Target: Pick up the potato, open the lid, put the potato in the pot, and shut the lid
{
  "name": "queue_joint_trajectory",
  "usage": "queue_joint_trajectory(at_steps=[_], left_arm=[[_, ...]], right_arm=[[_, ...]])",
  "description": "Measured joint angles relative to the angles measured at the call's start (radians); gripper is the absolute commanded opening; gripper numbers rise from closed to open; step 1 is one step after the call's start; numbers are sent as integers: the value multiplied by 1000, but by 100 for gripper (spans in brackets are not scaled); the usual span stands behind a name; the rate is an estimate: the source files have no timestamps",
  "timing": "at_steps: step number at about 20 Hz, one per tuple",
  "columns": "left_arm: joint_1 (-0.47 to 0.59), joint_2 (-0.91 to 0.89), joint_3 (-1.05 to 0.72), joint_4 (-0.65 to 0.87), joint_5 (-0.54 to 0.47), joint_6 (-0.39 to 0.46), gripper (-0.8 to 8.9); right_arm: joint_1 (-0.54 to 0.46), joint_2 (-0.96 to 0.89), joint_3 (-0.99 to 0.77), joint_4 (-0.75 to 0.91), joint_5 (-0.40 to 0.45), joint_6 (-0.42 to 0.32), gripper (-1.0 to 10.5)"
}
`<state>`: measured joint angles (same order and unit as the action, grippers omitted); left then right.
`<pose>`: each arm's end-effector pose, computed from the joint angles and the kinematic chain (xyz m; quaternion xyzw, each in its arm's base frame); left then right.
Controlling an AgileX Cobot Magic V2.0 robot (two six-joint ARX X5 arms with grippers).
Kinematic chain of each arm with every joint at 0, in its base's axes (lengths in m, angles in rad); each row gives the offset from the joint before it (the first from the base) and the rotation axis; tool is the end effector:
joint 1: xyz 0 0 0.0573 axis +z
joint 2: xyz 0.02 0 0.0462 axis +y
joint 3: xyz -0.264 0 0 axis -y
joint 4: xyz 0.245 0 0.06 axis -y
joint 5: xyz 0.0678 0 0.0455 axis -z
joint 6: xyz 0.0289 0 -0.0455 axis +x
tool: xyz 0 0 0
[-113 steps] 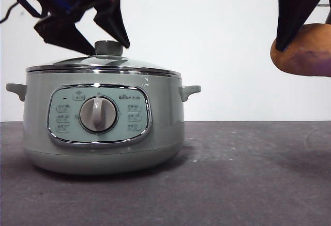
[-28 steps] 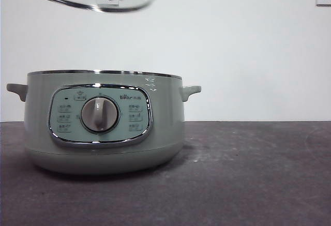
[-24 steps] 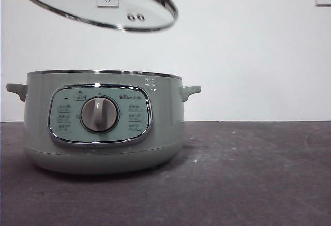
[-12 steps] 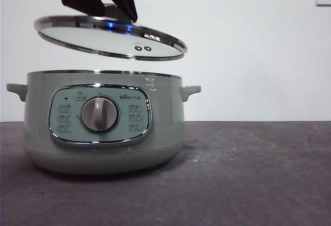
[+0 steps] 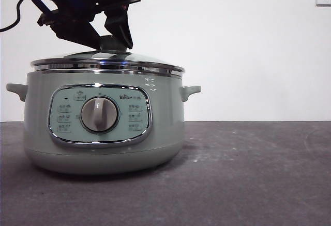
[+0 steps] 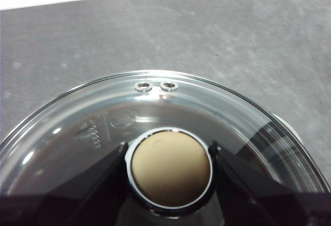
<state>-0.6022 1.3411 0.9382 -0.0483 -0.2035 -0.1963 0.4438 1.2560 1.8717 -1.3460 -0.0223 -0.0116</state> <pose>0.2467 -0.1625 0.2778 -0.0063 0.2237 -0.1719 0.9594 0.1584 0.0760 0.4805 -0.0800 0.3479 0.2177 0.9084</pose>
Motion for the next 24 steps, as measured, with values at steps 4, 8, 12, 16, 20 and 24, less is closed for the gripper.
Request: queue_joint_trajectory(at_steps=[4,8,12,16,20,24], left_arm=[[7,0,-2,1,-13,-8,-9],[17,0,-2,-2,-15,-8,-9],[18,0,-2,-3,-3,-19,-9],[18,0,-2,-36,5,-31,-9],[18,-1,-1,-50,4,-32,-8],[21,-2,5,-70,5,-32,3]], right_arm=[[0,0,0,0,0,0,468],[0,0,0,0,0,0,468],[0,0,0,-3,0,0,468],[0,0,0,-3,0,0,468],[0,0,0,-3,0,0,468],[0,0,0,-3,0,0,468]])
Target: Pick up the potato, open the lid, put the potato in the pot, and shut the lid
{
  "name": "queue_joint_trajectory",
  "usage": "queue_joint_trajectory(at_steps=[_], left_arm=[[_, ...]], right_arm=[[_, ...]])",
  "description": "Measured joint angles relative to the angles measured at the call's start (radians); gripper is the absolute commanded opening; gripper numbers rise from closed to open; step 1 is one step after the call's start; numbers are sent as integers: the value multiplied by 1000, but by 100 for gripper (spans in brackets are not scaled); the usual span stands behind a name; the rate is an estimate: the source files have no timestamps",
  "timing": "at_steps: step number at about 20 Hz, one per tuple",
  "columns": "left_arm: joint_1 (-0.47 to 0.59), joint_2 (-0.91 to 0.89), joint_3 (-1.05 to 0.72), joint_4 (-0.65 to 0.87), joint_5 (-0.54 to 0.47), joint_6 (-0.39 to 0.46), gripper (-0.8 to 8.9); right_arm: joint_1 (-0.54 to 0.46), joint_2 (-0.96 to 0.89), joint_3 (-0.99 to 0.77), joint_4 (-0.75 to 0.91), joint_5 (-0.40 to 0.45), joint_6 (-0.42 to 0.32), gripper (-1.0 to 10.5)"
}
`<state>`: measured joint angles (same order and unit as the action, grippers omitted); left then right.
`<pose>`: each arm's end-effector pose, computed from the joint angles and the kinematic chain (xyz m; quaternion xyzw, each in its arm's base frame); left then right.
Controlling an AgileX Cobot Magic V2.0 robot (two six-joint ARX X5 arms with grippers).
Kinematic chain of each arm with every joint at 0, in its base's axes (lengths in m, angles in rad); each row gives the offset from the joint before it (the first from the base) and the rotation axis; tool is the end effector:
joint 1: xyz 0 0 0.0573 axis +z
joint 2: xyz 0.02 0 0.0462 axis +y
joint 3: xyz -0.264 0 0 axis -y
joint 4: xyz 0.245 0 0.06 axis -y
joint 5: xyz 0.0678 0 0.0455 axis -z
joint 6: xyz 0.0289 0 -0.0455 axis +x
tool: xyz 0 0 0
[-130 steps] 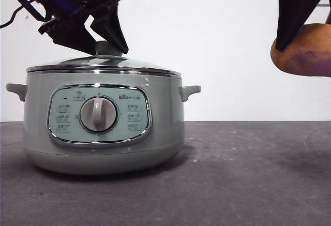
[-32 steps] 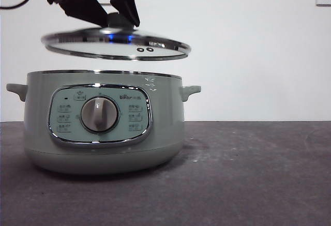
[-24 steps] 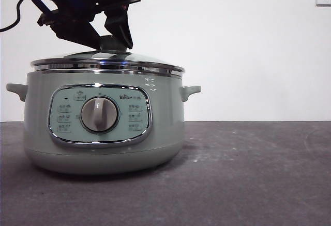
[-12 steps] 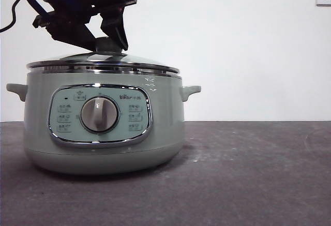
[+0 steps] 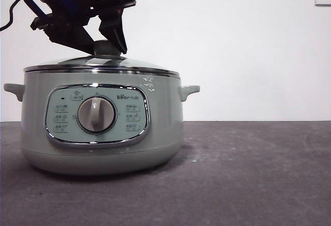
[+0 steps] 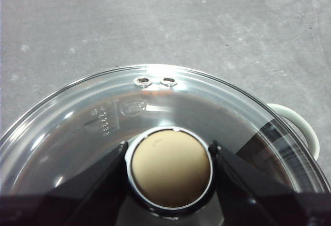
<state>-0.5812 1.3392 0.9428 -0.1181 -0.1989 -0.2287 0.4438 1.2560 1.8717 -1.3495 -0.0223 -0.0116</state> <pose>0.2474 -0.1557 0.2739 -0.0122 0.2547 -0.1557 0.9543 0.1582 0.0759 0.4802 -0.0803 0.3495 0.2176 0.9078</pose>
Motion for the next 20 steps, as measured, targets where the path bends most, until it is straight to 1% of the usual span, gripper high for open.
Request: queue_joint_trajectory(at_steps=[1,2,3,4,5,8,10,13,16,17,18,19,20], left_arm=[[3,-1,0,-2,3,0,26],[6,-1,1,-2,5,0,119],[8,-2,1,-2,7,0,242],[10,-2,1,0,9,0,340],[12,-2,1,1,11,0,365],[19,-13,1,-8,14,-1,365],[22,-58,1,-35,11,5,365],[5,-197,35,-62,-4,23,365],[-37,-349,47,-141,-1,31,365],[-49,-396,47,-177,-1,34,364],[-60,-436,47,-208,-2,34,363],[-73,-485,47,-246,-2,34,346],[-87,-528,47,-282,-2,35,300]], right_arm=[[0,0,0,0,0,0,468],[0,0,0,0,0,0,468],[0,0,0,0,0,0,468],[0,0,0,0,0,0,468],[0,0,0,0,0,0,468],[0,0,0,0,0,-3,468],[0,0,0,0,0,-3,468],[0,-5,-3,13,0,-3,468],[0,-65,-82,102,0,-3,467],[0,-100,-126,146,0,-3,447],[0,-135,-172,186,0,-3,387],[0,-187,-246,249,0,-3,321],[0,-227,-307,298,0,-3,270]])
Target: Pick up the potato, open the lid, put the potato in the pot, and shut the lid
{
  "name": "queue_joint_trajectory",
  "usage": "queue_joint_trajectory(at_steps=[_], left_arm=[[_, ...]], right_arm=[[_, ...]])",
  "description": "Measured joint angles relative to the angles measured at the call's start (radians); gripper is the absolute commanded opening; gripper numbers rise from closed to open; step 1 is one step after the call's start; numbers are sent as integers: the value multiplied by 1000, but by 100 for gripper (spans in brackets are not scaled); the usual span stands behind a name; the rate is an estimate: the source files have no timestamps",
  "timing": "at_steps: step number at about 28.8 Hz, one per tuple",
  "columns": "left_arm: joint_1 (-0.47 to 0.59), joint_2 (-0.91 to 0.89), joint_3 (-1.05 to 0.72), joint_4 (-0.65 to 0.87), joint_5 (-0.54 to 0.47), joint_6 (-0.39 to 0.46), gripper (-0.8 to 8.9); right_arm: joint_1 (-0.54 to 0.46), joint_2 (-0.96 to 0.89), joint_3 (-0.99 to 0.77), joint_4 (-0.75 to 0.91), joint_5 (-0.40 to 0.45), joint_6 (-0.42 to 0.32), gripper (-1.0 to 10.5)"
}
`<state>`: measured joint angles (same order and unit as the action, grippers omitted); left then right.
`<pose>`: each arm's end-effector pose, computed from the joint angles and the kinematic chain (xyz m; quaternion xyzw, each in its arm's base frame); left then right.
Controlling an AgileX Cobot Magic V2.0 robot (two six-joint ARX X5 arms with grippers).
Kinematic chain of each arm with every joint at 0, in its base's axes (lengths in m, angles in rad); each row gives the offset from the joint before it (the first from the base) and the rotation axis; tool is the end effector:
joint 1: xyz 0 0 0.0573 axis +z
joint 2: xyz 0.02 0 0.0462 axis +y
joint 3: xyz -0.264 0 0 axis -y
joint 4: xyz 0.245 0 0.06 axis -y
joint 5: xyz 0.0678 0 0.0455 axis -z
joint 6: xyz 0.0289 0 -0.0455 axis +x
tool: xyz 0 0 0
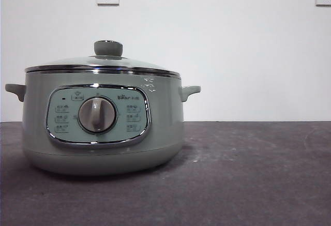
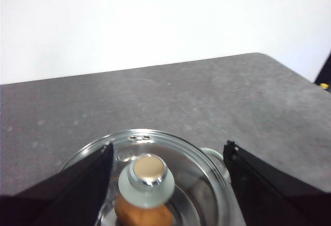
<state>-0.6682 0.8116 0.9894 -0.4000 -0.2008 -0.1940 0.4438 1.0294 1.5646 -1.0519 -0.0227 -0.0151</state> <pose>0.1312 -0.0962 0.3762 -0.0472 0.1224 -0.2193 0.9668 0.1335 0.0642 0.4585 -0.0605 0.2481 0.2253 0.9402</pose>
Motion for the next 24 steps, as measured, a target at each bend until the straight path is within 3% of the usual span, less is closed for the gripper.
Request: queue_joint_trajectory(at_steps=[2,3,5,9,15,19,24], left_arm=[[-19,-65,0,-71,-7,9,65],[-25,-90,0,-117,-25,21,-5],[-36,-122,0,-183,-87,35,-8],[-68,-151,-14,-234,-204,42,-8],[-150,-267,-183,-140,-275,45,-8],[-195,-352,-315,-80,-280,44,-7],[-209,-346,-344,-156,-278,-2,-3]], right_arm=[[0,-79,-135,106,0,0,169],[0,-120,-214,166,0,0,93],[0,-178,-337,259,0,0,-17],[1,-272,-529,415,-1,2,-12],[1,-436,-790,623,-2,31,-12],[1,-521,-882,645,-2,55,-12],[1,-525,-883,616,0,103,-11]])
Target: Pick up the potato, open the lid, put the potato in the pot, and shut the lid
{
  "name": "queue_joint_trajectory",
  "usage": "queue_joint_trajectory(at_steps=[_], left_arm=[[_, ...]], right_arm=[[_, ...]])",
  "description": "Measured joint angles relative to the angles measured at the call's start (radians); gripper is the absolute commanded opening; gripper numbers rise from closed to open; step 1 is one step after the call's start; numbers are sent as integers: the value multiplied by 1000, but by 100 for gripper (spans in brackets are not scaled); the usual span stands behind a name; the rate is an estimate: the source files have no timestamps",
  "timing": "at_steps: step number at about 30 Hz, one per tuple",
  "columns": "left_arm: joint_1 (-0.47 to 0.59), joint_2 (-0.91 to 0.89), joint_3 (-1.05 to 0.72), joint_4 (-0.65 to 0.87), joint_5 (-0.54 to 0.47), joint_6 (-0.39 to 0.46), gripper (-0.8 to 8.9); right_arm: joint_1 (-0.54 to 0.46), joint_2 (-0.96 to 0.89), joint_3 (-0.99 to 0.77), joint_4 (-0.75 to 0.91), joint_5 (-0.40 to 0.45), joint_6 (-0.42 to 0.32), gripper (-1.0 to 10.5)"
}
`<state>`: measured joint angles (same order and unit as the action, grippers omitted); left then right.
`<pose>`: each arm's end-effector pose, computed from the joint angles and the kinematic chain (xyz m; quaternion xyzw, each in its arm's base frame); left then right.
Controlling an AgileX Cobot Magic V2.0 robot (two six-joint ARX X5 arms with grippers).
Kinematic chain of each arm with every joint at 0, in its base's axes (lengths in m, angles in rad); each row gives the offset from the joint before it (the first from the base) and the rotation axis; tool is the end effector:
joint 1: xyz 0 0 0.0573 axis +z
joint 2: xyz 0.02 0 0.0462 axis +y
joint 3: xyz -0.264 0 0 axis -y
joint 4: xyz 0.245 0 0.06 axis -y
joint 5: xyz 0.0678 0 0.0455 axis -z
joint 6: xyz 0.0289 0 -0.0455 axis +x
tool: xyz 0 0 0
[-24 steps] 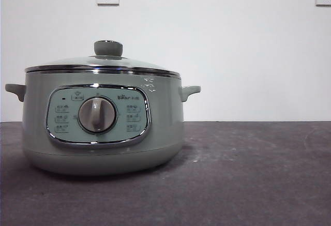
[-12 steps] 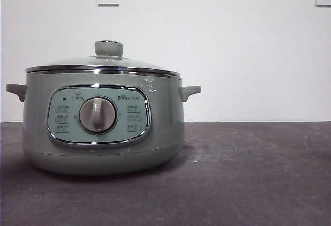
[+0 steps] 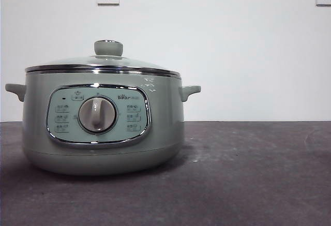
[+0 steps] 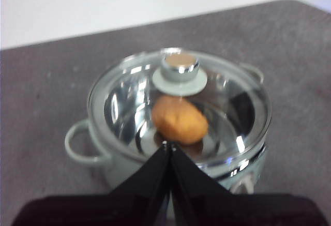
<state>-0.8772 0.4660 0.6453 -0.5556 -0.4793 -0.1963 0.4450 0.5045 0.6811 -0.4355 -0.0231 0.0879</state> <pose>0.0751 -0.0695 0.2905 0.0224 0.1640 -0.1789 0.9698 0.1017 0.0492 0.3085 0.0154 0.1362 0.2242 0.9649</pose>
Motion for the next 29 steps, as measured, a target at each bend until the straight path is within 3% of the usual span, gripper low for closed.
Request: queue_joint_trajectory(at_steps=[13,20,24,29], left_arm=[[0,13,0,-103,-1,-10,-4],[51,-24,0,-47,5,130,-4],[198,-79,0,55,162,220,-3],[460,-137,-39,156,391,294,-3]], right_arm=[[0,3,0,-43,0,14,-11],[0,3,0,-47,0,14,-11],[0,3,0,-48,0,14,-11],[0,3,0,-50,0,14,-11]])
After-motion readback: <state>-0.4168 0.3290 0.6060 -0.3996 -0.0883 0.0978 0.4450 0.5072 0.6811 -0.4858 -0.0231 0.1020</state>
